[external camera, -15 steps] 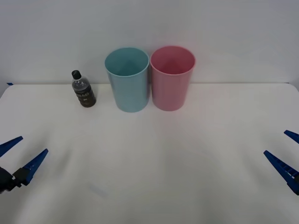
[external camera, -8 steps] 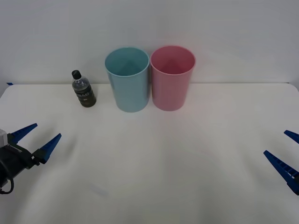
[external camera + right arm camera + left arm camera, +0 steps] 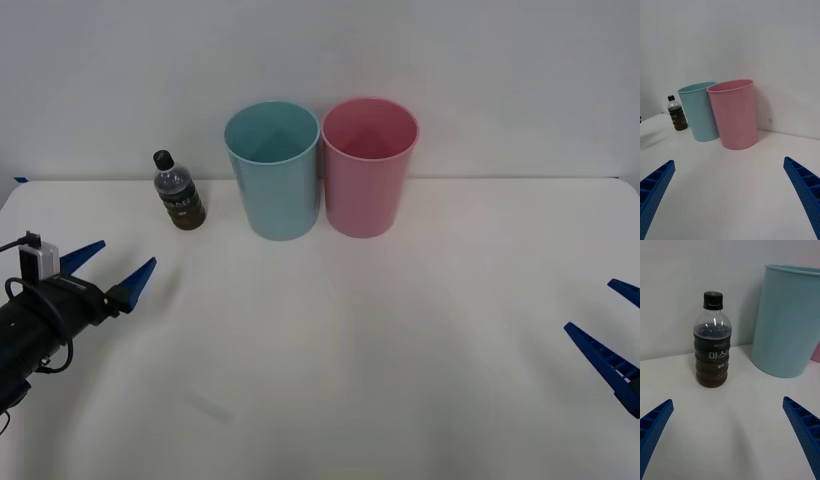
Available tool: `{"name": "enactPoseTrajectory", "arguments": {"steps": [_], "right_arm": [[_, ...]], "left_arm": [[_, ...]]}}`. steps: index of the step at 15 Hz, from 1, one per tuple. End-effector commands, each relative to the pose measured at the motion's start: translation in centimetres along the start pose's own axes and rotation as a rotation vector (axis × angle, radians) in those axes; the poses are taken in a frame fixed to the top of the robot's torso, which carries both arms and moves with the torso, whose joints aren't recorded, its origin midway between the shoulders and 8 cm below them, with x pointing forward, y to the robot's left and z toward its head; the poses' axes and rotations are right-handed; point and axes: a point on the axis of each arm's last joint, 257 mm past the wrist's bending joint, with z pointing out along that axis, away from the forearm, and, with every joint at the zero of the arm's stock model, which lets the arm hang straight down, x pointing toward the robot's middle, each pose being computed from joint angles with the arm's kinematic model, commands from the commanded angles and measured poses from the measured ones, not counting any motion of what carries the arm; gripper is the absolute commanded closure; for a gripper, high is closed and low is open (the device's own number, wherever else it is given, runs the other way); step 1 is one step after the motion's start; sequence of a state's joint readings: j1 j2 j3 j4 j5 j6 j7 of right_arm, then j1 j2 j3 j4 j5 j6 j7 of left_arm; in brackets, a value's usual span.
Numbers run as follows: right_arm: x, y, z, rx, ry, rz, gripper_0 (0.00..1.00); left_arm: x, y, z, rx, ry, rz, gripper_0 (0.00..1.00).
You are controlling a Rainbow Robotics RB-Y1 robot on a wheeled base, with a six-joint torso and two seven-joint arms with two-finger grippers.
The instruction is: Grasp the object on the table and drop it into the matching bin: aluminum can to the light blue bin, PET bottle to the pink bin.
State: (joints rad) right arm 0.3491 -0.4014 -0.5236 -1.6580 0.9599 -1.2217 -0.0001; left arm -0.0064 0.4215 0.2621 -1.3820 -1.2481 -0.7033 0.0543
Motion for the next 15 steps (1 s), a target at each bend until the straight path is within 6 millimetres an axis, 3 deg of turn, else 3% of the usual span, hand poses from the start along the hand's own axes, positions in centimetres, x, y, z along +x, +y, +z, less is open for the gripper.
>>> {"name": "enactPoseTrajectory", "arguments": {"steps": [1, 10, 15], "right_arm": [[0.0, 0.0, 0.0, 0.000, 0.000, 0.000, 0.00], [0.0, 0.0, 0.0, 0.000, 0.000, 0.000, 0.00], [0.0, 0.0, 0.0, 0.000, 0.000, 0.000, 0.00]], "left_arm": [[0.2, 0.3, 2.3, -0.005, 0.007, -0.021, 0.00], [0.0, 2.4, 8.9, -0.047, 0.054, -0.031, 0.00], [-1.2, 3.3, 11.4, -0.081, 0.059, -0.035, 0.00]]}}
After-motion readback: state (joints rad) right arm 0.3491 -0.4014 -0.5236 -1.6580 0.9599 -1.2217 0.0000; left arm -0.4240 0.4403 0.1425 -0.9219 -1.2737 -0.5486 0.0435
